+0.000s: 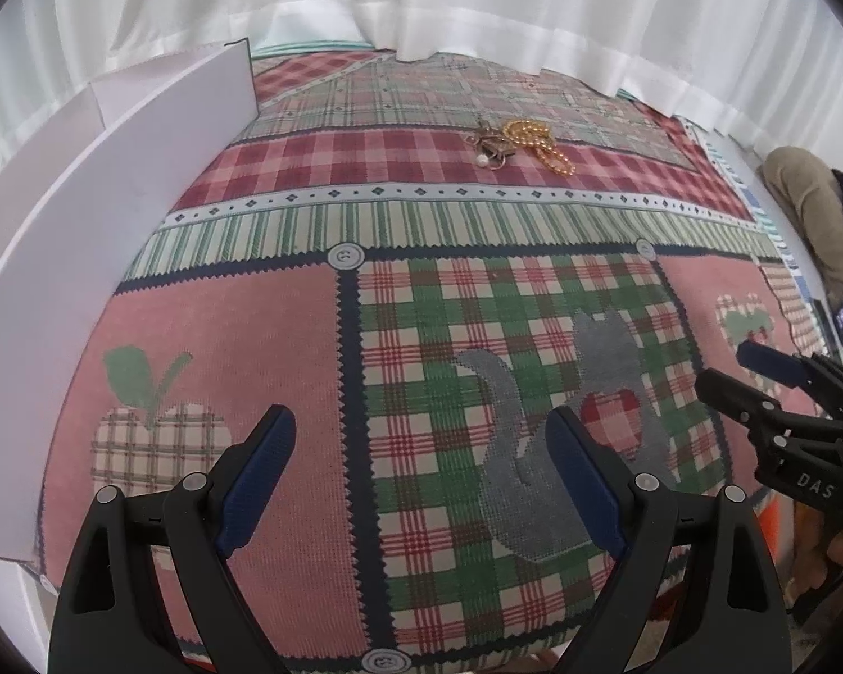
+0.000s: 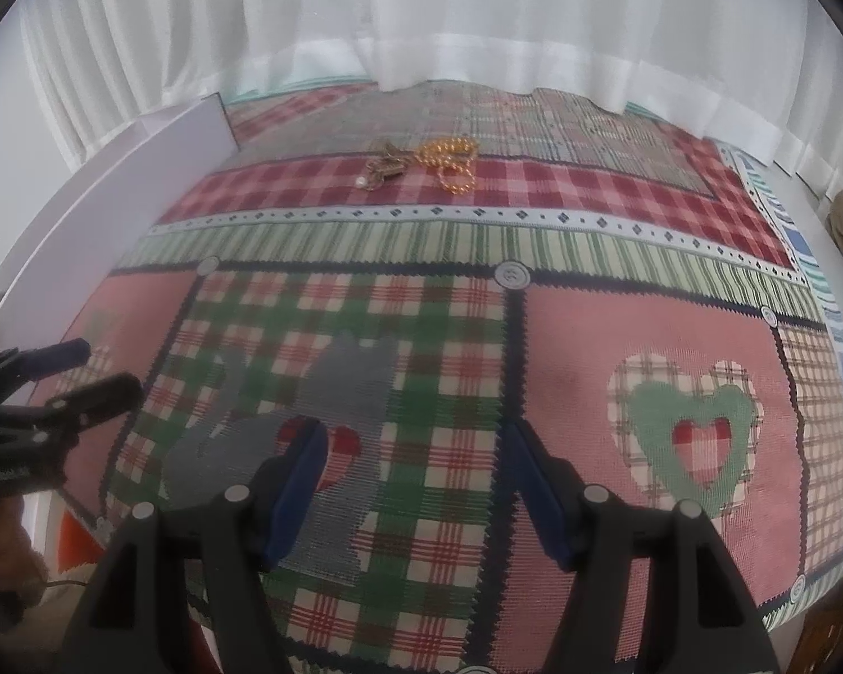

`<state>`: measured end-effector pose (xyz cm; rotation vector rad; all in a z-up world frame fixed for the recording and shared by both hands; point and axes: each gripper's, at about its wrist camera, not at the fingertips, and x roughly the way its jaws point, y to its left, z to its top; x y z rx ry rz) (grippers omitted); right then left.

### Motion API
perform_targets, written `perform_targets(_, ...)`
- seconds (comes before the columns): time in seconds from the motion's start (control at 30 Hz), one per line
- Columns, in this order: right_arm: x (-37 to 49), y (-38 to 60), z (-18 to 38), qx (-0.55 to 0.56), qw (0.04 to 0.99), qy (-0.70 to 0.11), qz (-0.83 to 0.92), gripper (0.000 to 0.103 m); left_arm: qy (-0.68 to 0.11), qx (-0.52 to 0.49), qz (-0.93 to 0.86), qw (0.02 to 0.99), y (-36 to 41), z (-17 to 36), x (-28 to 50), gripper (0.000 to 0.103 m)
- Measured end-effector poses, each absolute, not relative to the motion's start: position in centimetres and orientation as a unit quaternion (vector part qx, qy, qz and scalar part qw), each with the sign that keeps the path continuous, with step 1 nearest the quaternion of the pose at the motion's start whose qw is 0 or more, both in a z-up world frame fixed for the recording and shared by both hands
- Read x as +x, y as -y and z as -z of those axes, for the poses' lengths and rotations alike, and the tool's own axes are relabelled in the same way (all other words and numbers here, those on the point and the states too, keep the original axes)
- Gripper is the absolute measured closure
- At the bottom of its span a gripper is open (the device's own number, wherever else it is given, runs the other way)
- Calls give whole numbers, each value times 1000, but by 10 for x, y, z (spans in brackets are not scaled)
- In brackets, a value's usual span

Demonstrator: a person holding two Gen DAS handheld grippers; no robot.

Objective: Organize jewelry
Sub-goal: 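Move both open tools back over the last gold chains, then grasp the gold chain with square pendant with the left tool while the right tool grasps the gold bead chain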

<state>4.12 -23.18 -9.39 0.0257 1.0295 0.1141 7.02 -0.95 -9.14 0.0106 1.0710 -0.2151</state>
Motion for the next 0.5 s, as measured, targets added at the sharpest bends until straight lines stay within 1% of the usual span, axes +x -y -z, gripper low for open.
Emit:
perform_targets(0.27,45,232,95,13,868,-494,-53,35,-501,41,83,860,15,92,76,12)
perform_targets(0.5,46,229,96,11,866,-497,-55,35,-501,49,75,861,14,93,78,12)
